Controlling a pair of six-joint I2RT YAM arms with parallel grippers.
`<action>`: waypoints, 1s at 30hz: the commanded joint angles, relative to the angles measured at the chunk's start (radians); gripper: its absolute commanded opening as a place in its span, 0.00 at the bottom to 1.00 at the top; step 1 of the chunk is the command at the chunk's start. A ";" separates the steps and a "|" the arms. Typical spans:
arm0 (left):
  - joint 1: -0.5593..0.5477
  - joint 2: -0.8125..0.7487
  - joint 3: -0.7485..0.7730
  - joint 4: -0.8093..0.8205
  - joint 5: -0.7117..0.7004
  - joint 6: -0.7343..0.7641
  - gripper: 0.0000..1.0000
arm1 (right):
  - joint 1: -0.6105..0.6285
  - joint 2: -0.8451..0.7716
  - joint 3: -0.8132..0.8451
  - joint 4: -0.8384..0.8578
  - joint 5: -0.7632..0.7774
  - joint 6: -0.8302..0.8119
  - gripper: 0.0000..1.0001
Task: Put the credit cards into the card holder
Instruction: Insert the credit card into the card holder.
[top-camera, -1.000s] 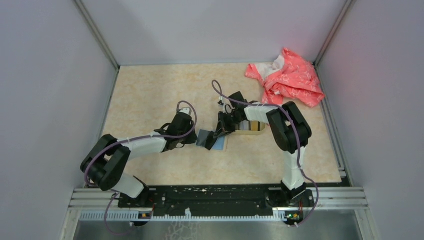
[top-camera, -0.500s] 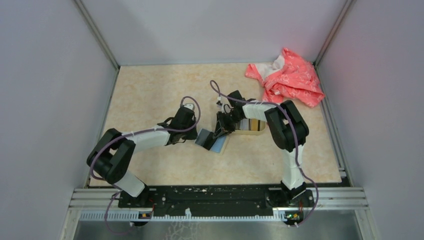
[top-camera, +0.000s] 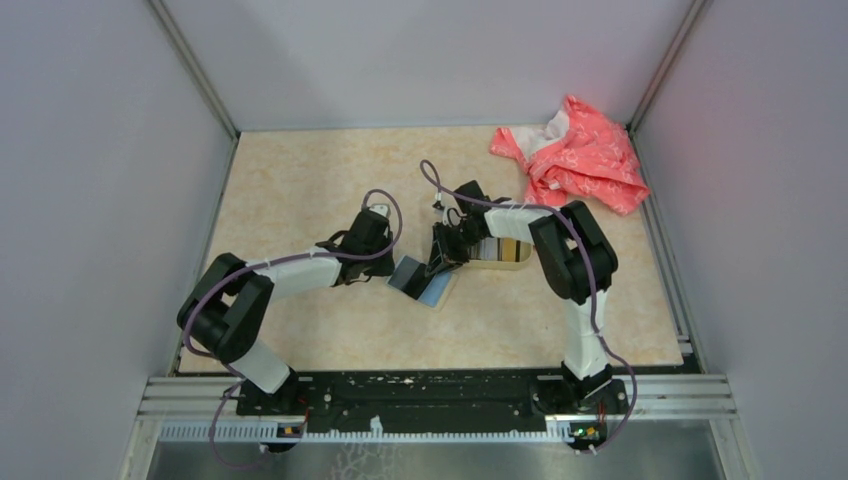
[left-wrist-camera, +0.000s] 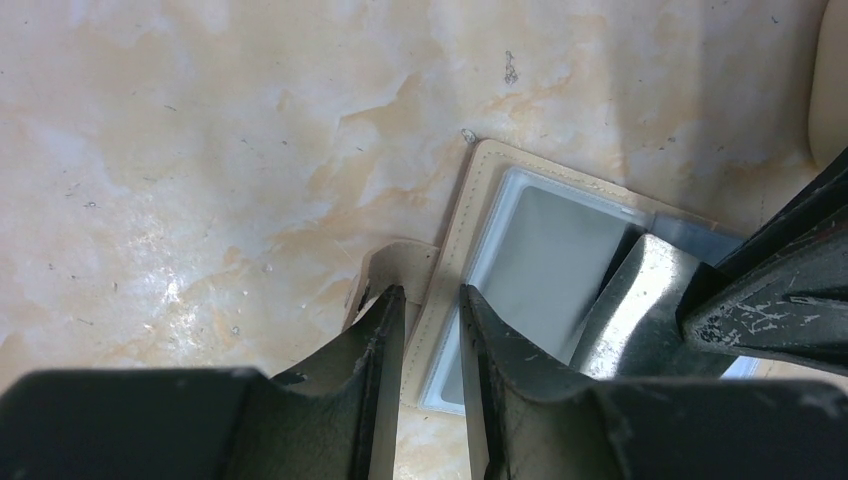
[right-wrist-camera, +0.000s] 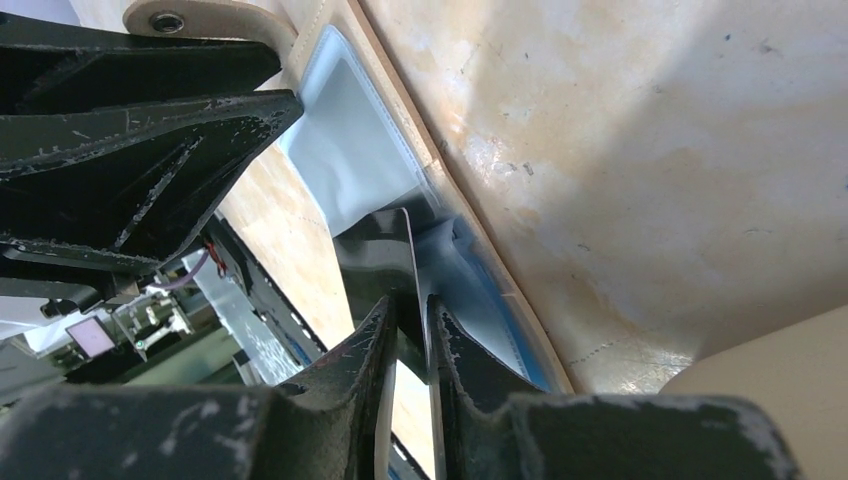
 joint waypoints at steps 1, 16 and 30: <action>0.005 0.013 0.005 -0.022 0.027 0.018 0.33 | 0.003 0.002 -0.041 0.033 0.119 -0.002 0.15; 0.006 -0.028 -0.043 0.045 0.108 0.020 0.32 | 0.002 0.026 -0.042 -0.020 0.208 -0.003 0.02; 0.007 -0.270 -0.210 0.235 0.202 0.026 0.34 | 0.000 0.000 -0.051 -0.010 0.257 -0.031 0.12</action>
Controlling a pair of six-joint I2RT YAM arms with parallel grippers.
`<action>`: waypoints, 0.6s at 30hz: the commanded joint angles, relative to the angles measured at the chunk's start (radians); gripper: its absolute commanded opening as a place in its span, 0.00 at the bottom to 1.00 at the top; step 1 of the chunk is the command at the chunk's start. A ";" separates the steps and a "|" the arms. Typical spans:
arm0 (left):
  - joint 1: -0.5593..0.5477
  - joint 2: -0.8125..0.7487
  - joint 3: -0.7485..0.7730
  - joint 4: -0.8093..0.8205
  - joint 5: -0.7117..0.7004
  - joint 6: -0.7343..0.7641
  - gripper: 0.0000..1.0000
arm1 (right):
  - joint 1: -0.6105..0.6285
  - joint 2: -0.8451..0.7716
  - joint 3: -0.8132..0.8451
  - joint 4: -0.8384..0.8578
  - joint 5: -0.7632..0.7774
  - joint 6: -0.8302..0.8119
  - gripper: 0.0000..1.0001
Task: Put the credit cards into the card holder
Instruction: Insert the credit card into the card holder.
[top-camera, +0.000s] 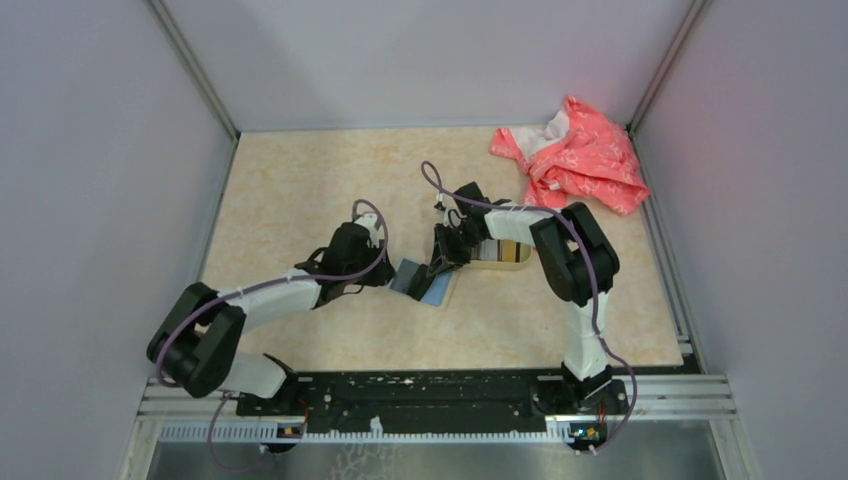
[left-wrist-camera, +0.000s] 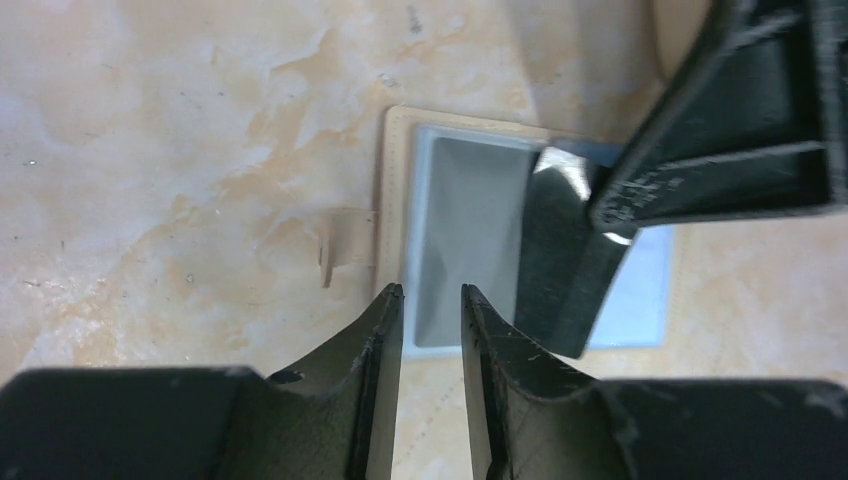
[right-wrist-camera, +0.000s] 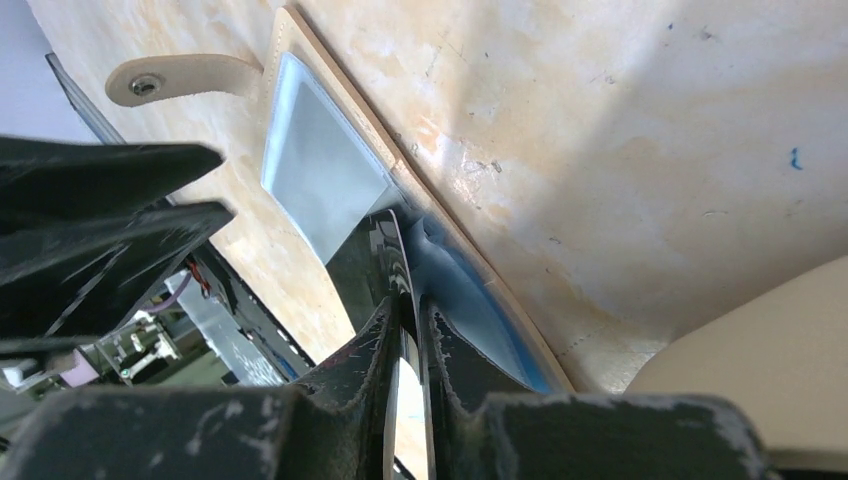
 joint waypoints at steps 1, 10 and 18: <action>-0.002 -0.135 -0.054 0.114 0.069 0.016 0.35 | -0.001 0.018 -0.034 -0.016 0.182 -0.054 0.12; -0.009 -0.116 -0.055 0.196 0.184 0.005 0.33 | -0.001 0.032 -0.001 -0.061 0.204 -0.089 0.15; -0.012 0.003 -0.032 0.236 0.188 0.005 0.27 | 0.000 0.059 0.023 -0.126 0.244 -0.108 0.15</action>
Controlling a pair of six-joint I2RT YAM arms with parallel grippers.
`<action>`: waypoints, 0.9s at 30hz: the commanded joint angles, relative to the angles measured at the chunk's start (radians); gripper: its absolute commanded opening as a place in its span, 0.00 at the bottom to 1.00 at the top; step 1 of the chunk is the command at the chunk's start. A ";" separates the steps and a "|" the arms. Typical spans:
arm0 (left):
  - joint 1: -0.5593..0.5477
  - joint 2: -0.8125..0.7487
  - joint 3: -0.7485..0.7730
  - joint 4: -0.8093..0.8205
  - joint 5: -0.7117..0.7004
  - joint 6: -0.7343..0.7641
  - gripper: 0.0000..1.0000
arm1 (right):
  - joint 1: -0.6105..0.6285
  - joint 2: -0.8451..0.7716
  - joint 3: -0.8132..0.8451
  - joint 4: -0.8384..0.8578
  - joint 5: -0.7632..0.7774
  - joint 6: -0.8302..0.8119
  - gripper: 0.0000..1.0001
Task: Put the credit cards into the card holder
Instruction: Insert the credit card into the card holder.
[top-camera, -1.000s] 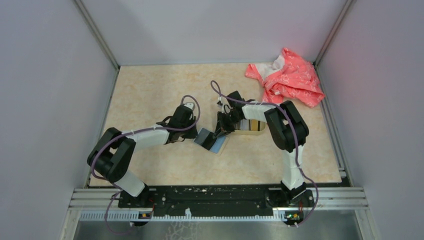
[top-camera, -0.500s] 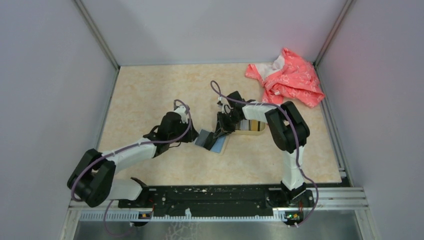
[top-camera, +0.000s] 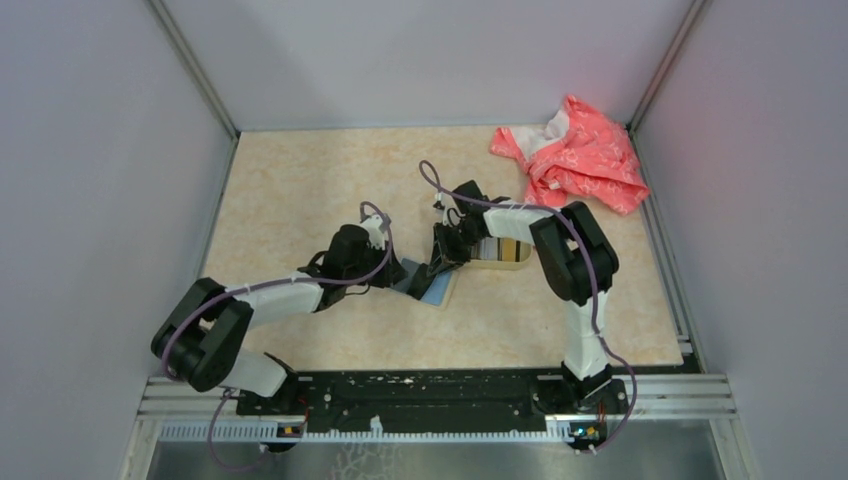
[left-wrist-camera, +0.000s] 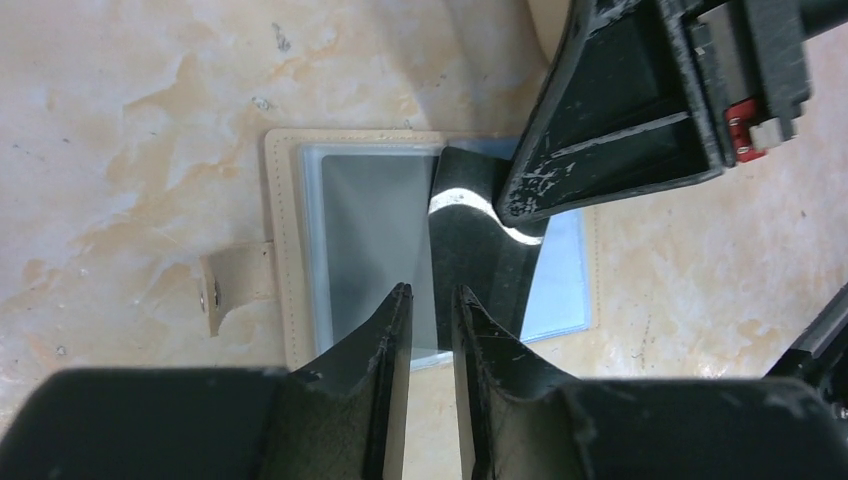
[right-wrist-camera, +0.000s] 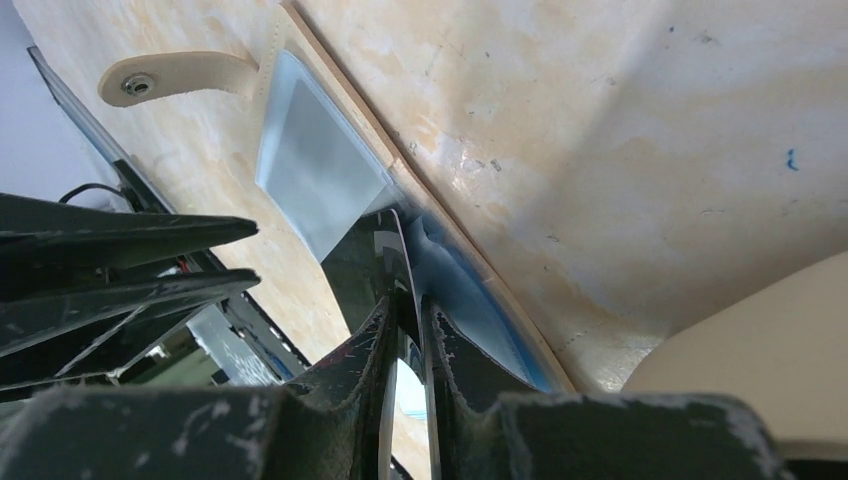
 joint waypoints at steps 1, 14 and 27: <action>-0.004 0.036 0.036 0.039 0.000 0.003 0.27 | -0.003 0.070 0.014 -0.109 0.233 -0.086 0.14; -0.004 0.014 0.038 -0.043 -0.150 0.006 0.36 | -0.002 0.147 0.092 -0.190 0.248 -0.111 0.14; 0.003 0.149 0.155 -0.204 -0.197 0.015 0.42 | 0.019 0.202 0.145 -0.230 0.205 -0.134 0.14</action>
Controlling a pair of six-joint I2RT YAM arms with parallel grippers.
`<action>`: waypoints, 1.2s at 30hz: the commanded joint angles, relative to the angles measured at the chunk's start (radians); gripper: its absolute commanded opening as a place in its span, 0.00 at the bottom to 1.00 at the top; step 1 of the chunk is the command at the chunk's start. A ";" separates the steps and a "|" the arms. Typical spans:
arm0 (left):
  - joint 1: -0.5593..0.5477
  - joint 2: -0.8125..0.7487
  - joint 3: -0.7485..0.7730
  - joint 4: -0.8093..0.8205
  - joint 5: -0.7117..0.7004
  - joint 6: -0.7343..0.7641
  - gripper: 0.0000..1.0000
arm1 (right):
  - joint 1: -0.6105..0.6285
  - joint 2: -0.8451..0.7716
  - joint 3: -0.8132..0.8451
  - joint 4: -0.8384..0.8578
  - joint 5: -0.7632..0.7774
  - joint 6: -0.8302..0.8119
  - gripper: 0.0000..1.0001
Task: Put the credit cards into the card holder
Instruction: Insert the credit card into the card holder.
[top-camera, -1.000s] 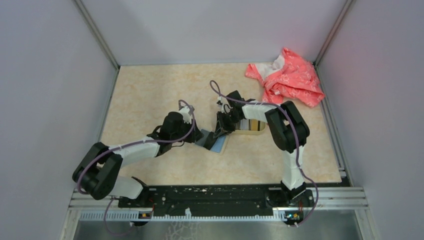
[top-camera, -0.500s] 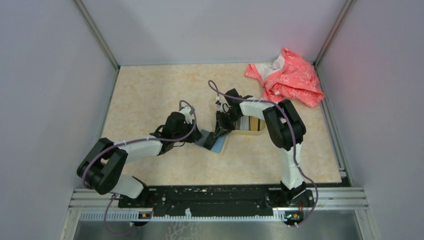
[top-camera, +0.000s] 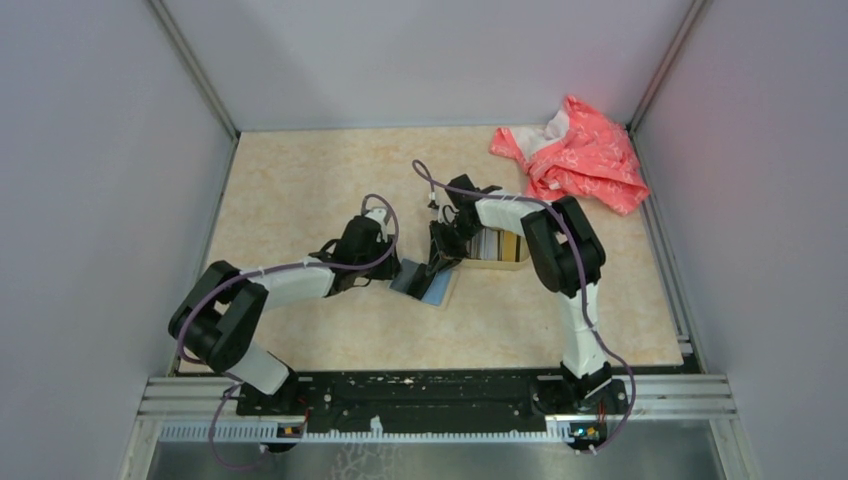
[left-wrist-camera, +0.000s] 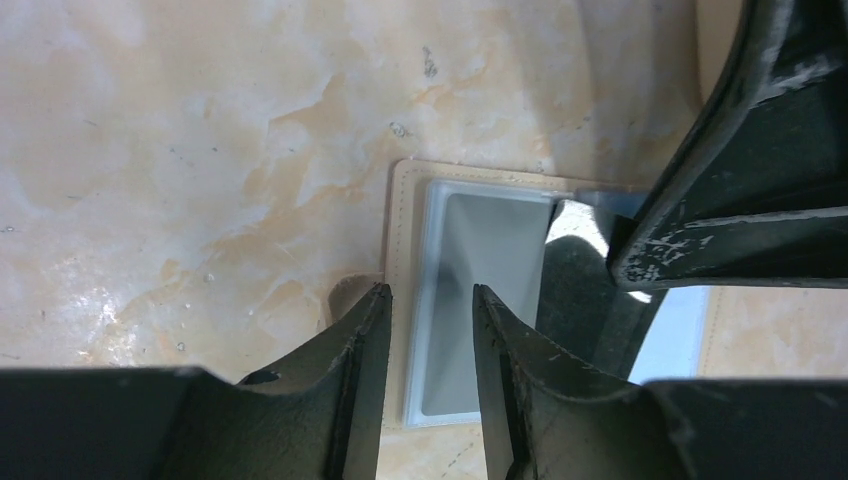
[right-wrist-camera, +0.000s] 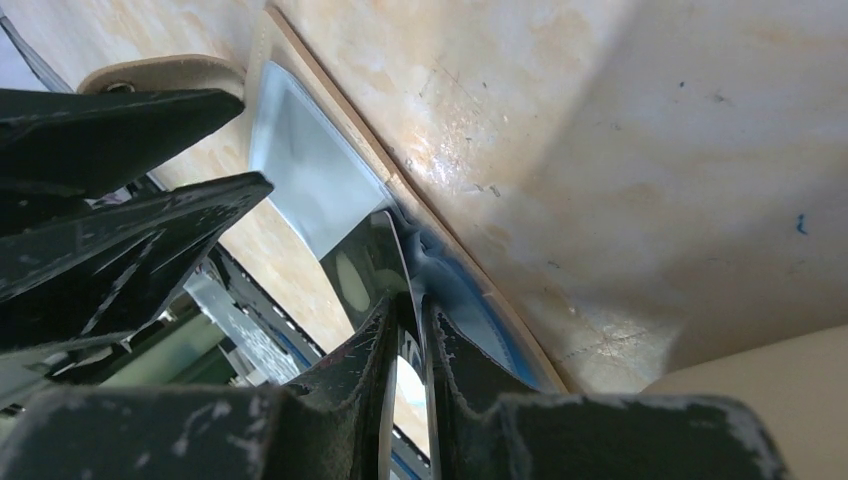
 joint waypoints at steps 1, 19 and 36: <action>0.001 0.035 0.027 -0.050 0.004 0.011 0.42 | 0.013 0.104 -0.024 -0.025 0.213 -0.073 0.14; 0.004 0.061 0.034 -0.041 0.071 0.011 0.39 | 0.040 0.136 -0.001 -0.020 0.144 -0.049 0.17; 0.003 0.066 0.030 -0.025 0.097 0.006 0.37 | 0.051 0.134 -0.006 -0.007 0.116 -0.045 0.19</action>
